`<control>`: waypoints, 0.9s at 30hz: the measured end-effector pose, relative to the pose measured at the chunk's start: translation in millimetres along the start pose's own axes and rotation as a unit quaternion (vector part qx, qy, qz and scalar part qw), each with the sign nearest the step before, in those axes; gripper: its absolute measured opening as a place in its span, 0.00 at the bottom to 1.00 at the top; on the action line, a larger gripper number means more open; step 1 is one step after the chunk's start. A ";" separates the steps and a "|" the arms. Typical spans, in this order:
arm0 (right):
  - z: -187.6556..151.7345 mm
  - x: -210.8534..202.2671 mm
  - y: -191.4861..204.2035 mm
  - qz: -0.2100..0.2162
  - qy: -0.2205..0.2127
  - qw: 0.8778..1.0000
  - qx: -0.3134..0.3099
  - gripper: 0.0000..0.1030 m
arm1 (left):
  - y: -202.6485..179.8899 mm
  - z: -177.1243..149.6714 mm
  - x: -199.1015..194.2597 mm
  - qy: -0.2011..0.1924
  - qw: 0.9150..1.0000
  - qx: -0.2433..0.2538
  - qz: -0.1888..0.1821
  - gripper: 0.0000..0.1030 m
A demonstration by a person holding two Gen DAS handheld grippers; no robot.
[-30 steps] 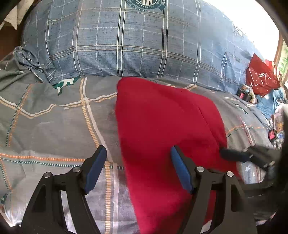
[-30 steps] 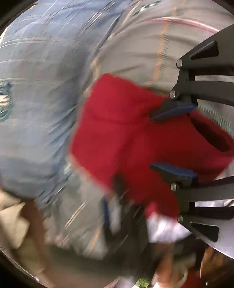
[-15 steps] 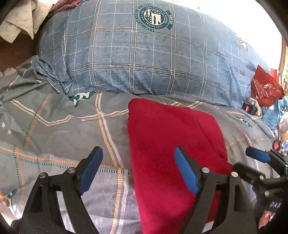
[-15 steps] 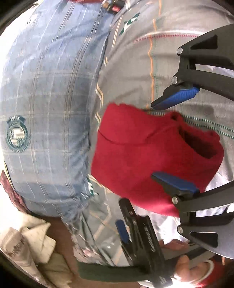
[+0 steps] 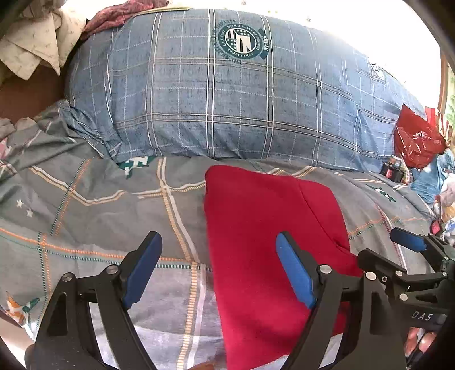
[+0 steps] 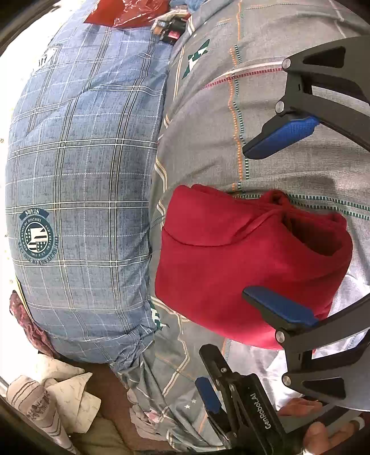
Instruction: Fold small clothes
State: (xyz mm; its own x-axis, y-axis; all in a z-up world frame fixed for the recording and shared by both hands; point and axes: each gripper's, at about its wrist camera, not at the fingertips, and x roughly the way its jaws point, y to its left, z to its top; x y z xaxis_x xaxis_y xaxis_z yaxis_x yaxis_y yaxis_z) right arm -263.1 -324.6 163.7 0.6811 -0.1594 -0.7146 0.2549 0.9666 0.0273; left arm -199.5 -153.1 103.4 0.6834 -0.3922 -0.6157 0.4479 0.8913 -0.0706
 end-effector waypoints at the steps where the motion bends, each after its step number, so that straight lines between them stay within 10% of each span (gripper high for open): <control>1: 0.1 0.4 -0.1 0.000 0.001 1.000 0.001 0.90 | -0.1 0.1 -0.6 -0.001 1.000 0.000 0.001 0.80; 27: -3.5 18.1 -2.1 0.008 0.024 1.000 0.014 0.90 | -1.1 -1.7 3.8 0.000 1.000 0.015 0.018 0.80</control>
State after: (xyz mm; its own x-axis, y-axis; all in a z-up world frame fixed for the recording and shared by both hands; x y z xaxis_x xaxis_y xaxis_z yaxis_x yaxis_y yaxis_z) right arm -253.7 -328.8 148.3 0.6520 -0.1332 -0.7465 0.2637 0.9628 0.0585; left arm -198.4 -155.2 99.8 0.6998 -0.3596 -0.6172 0.4392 0.8980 -0.0252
